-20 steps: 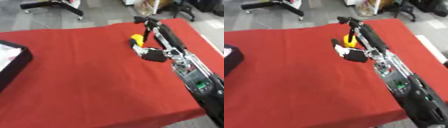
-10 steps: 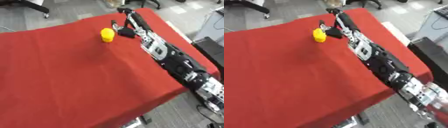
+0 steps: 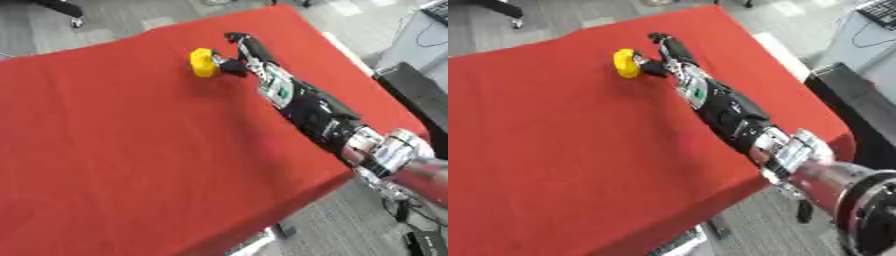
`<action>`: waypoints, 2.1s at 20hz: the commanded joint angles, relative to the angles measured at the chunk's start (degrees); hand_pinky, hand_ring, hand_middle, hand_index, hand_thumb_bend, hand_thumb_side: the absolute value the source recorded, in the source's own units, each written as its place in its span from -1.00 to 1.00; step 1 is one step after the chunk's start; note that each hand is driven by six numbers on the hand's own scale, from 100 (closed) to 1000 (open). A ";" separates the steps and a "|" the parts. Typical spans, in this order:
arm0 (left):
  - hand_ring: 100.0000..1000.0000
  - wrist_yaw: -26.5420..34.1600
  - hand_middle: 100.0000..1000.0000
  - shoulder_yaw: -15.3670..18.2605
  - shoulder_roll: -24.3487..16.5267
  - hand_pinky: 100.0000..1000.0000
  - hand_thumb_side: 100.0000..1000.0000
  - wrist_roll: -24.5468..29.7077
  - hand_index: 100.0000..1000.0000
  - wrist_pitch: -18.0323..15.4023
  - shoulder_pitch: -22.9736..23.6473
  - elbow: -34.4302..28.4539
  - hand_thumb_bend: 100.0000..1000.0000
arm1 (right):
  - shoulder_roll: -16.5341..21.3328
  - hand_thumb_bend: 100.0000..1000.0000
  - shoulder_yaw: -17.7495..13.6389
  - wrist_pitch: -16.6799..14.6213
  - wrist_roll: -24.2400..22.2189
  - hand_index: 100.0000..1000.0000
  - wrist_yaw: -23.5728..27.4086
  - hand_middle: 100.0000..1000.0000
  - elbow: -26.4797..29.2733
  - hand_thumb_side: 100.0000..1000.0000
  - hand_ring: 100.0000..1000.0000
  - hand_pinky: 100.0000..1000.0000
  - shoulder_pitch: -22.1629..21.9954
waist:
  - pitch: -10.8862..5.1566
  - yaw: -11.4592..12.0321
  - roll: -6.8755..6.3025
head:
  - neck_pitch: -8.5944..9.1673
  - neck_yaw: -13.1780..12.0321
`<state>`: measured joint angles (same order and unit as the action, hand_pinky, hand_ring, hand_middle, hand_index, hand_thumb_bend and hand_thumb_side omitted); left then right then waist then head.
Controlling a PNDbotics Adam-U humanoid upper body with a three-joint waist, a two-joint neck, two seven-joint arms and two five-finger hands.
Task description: Pick up the objects with one hand, pass them to the other hand, and then place them into the box on the other side of the table.
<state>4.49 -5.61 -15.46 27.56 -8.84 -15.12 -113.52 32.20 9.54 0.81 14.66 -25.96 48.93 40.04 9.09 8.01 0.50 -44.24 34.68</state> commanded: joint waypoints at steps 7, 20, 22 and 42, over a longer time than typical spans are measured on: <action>0.75 0.04 0.40 -0.44 0.62 0.46 0.54 0.57 0.68 0.75 -0.51 -1.07 -1.00 | -0.16 -0.91 0.75 -2.54 -4.22 0.46 -3.94 0.32 1.09 0.00 -0.25 0.65 1.92 | -0.61 0.47 0.07 | 0.13 1.42; 0.74 -0.41 0.39 -0.40 0.75 0.46 0.56 0.36 0.69 1.86 0.04 -1.07 -1.00 | 0.19 -1.00 0.96 -1.58 -0.89 -0.71 -10.05 -0.08 7.06 -1.00 -0.60 0.57 0.12 | -1.19 0.02 0.18 | 0.13 1.50; 0.74 -0.58 0.39 -0.28 0.81 0.45 0.58 0.06 0.68 2.42 0.36 -1.07 -1.00 | 0.84 -1.00 1.33 -1.71 0.41 -0.73 -9.42 -0.09 10.71 -1.00 -0.60 0.56 -0.54 | -1.43 -0.34 0.19 | 0.13 1.26; 0.84 -11.47 0.53 -4.58 1.46 0.47 0.74 -2.12 0.75 9.04 -1.37 3.88 -1.00 | -14.58 -1.00 14.36 -2.05 -5.18 -0.74 -5.97 -0.10 64.30 -1.00 -0.43 0.53 -10.38 | -2.90 -4.79 0.00 | 0.13 -23.59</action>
<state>-6.64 -9.77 -13.97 25.76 0.21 -15.64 -109.42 18.13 23.12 -0.77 10.30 -31.49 111.68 29.11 7.30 3.21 0.59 -44.25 12.54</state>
